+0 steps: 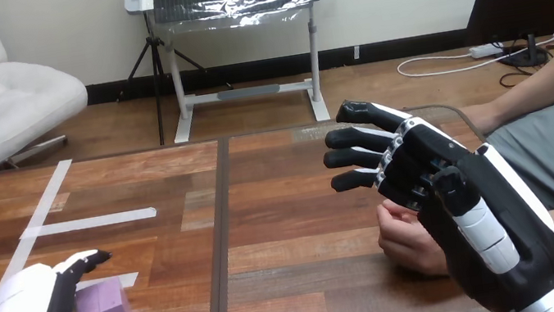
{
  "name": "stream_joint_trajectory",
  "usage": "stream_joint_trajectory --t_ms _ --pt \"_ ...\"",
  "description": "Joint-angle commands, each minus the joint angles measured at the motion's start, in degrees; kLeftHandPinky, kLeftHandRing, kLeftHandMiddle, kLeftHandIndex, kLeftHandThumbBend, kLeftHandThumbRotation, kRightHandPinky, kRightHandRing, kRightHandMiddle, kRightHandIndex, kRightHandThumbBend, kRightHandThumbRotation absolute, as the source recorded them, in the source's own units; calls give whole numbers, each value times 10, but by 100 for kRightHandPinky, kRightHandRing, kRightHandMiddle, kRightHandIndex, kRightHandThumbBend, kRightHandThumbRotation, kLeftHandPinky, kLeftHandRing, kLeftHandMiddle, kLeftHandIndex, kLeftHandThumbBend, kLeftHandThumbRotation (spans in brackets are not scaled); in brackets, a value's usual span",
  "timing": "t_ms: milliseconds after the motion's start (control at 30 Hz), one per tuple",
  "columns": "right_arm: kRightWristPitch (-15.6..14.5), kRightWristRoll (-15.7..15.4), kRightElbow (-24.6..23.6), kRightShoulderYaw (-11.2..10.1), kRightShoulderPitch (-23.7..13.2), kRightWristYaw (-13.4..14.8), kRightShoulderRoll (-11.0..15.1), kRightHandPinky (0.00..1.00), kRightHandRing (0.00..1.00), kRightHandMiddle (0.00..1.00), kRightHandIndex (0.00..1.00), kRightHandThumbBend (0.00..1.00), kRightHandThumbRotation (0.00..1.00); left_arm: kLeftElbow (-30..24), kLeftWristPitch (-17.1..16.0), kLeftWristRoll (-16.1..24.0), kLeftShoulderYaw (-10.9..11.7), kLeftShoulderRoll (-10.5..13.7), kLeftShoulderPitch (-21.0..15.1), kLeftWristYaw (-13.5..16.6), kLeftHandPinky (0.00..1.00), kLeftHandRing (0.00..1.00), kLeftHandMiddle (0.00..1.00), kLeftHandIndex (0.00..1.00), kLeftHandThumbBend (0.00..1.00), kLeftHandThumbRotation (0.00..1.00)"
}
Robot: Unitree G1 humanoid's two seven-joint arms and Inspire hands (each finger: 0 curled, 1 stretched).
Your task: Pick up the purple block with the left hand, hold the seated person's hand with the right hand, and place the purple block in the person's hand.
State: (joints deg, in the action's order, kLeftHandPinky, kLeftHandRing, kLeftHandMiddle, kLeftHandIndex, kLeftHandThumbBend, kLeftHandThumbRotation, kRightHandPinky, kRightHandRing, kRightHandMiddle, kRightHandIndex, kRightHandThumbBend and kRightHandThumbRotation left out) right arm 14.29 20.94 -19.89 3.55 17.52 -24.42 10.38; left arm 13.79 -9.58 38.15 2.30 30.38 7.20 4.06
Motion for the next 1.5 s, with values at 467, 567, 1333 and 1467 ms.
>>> stream_joint_trajectory --t_ms 467,567,1333,1467 --pt "12 9 -25 -8 -25 -2 -5 69 76 78 82 89 77 10 37 4 -26 34 -62 -27 78 81 83 81 81 13" --pt "12 8 -26 -8 -25 -1 -5 69 75 78 82 89 77 8 43 3 -26 34 -63 -32 78 81 82 80 81 9" --pt "11 9 -26 -9 -24 -1 -5 68 75 77 82 89 77 -21 113 11 -35 34 -74 -72 62 70 73 73 73 0" --pt "10 9 -28 -9 -24 0 -5 68 75 77 82 90 77 -21 115 9 -36 32 -75 -68 59 66 69 70 72 0"
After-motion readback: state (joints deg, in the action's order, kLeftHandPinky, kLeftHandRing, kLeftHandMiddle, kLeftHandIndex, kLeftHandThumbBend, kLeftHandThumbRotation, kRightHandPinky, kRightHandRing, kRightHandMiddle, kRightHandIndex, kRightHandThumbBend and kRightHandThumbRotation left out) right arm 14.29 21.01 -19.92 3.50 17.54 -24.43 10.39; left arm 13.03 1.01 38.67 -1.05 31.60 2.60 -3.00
